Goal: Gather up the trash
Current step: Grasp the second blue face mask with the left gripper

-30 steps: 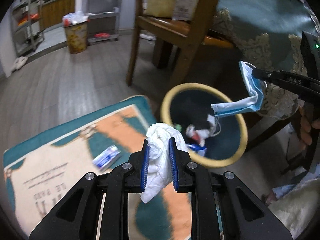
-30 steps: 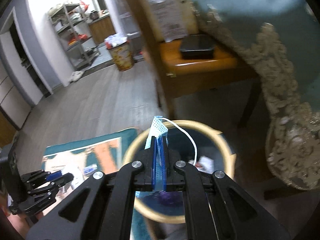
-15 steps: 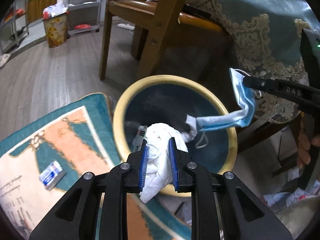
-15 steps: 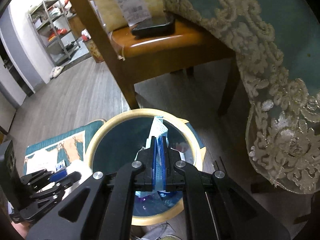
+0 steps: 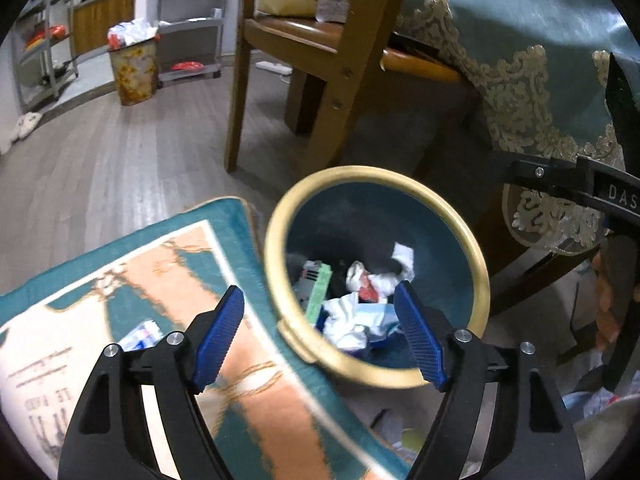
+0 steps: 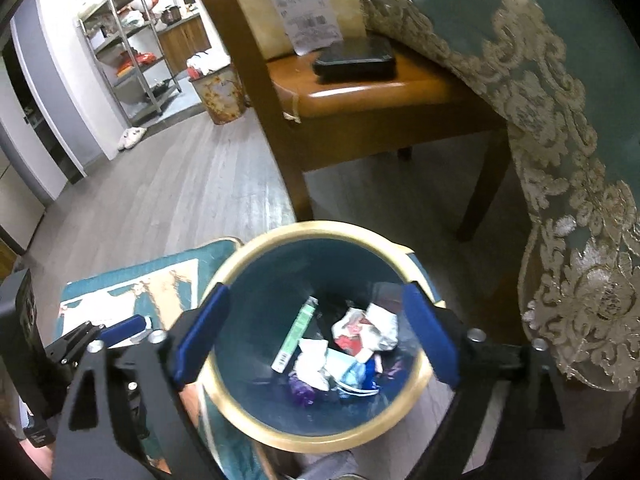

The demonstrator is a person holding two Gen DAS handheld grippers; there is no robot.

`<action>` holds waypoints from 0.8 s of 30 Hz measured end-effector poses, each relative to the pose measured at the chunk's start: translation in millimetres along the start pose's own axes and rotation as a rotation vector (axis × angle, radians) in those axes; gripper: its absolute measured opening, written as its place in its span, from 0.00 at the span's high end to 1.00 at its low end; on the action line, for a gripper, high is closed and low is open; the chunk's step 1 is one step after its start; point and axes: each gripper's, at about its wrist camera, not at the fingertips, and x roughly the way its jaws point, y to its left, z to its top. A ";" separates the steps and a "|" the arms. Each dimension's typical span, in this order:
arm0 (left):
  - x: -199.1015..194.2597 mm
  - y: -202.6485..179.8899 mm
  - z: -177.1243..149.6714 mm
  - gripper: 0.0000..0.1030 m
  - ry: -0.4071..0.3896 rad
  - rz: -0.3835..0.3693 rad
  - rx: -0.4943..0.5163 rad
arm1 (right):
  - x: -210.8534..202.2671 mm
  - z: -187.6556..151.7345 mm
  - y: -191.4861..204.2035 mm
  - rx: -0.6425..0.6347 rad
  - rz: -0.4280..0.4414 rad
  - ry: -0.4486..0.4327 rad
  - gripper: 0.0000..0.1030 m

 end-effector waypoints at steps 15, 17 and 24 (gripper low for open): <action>-104.7 75.2 -52.8 0.24 -0.025 0.119 -0.076 | -8.2 -20.3 77.3 -0.089 0.046 0.022 0.06; -117.5 87.8 -60.2 0.24 -0.031 0.138 -0.099 | -8.0 -27.1 93.5 -0.121 0.046 0.031 0.06; -161.0 125.3 -100.2 0.24 -0.037 0.218 -0.151 | -7.2 -50.2 145.6 -0.174 0.092 0.070 0.06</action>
